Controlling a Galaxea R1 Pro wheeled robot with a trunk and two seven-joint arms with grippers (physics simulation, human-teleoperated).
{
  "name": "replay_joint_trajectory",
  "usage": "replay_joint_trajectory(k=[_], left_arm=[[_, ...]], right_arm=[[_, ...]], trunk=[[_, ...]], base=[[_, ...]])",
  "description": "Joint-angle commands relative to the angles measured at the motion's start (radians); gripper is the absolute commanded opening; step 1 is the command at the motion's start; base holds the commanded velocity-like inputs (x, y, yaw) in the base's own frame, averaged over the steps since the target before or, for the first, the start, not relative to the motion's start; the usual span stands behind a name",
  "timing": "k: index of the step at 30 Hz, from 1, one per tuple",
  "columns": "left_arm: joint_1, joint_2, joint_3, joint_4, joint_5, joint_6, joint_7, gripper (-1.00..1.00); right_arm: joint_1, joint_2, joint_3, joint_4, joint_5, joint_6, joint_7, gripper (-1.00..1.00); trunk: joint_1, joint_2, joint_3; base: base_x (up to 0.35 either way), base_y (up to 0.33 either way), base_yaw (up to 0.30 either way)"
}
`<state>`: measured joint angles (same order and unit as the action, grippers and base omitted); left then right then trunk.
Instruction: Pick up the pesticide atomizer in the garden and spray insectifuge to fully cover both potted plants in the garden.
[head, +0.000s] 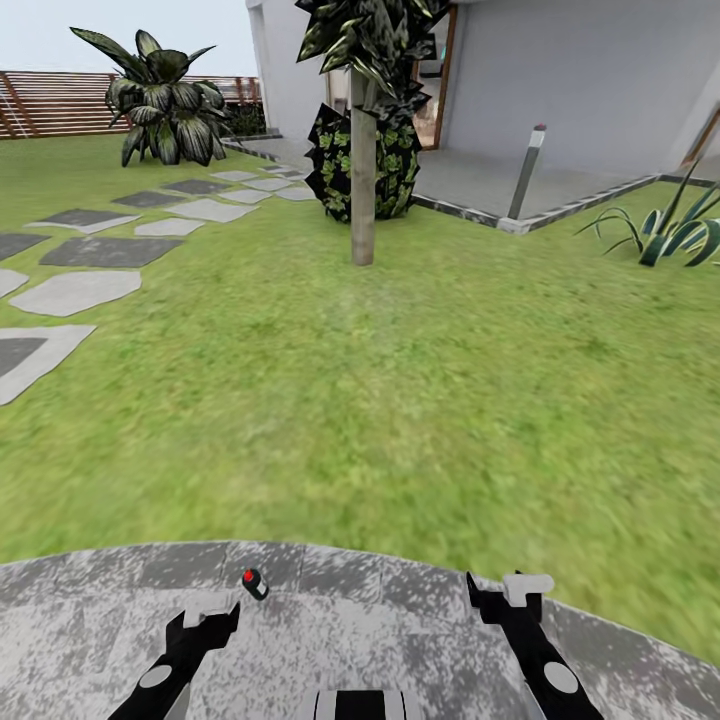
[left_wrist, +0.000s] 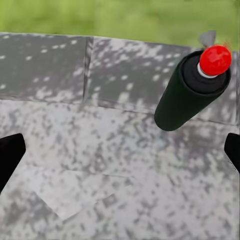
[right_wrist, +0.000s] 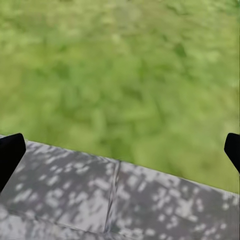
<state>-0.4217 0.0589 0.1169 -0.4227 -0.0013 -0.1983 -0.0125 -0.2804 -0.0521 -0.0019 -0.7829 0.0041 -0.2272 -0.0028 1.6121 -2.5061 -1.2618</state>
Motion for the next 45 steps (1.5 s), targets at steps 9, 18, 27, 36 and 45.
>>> replay_joint_trajectory(k=[9,18,27,36,45], left_arm=[[0.0,-0.002,0.003,0.001,0.0,-0.004,-0.001,1.0],[0.0,-0.003,0.003,0.001,0.0,-0.008,-0.001,1.0],[0.0,-0.002,0.003,0.001,0.0,-0.009,-0.001,1.0],[0.0,-0.002,0.003,0.001,-0.001,-0.009,-0.001,1.0],[0.0,-0.002,0.003,0.001,0.0,-0.009,-0.001,1.0]], right_arm=[[0.0,0.0,-0.001,0.0,-0.001,-0.003,0.0,1.0],[0.0,0.0,0.0,-0.001,0.0,-0.003,0.0,1.0],[0.0,0.0,0.001,0.0,0.0,-0.003,0.0,1.0],[0.0,0.0,0.003,0.0,0.0,-0.003,0.0,1.0],[0.0,0.0,0.003,0.0,-0.001,-0.003,0.0,1.0]], trunk=[[0.0,0.0,-0.001],[0.0,0.0,-0.001],[0.0,0.0,-0.001],[0.0,0.0,-0.001],[0.0,0.0,-0.001]], base=[[0.029,0.0,0.0],[0.0,-0.001,0.0],[-0.092,-0.184,0.0],[-0.091,-0.254,0.0],[-0.012,-0.267,0.142]])
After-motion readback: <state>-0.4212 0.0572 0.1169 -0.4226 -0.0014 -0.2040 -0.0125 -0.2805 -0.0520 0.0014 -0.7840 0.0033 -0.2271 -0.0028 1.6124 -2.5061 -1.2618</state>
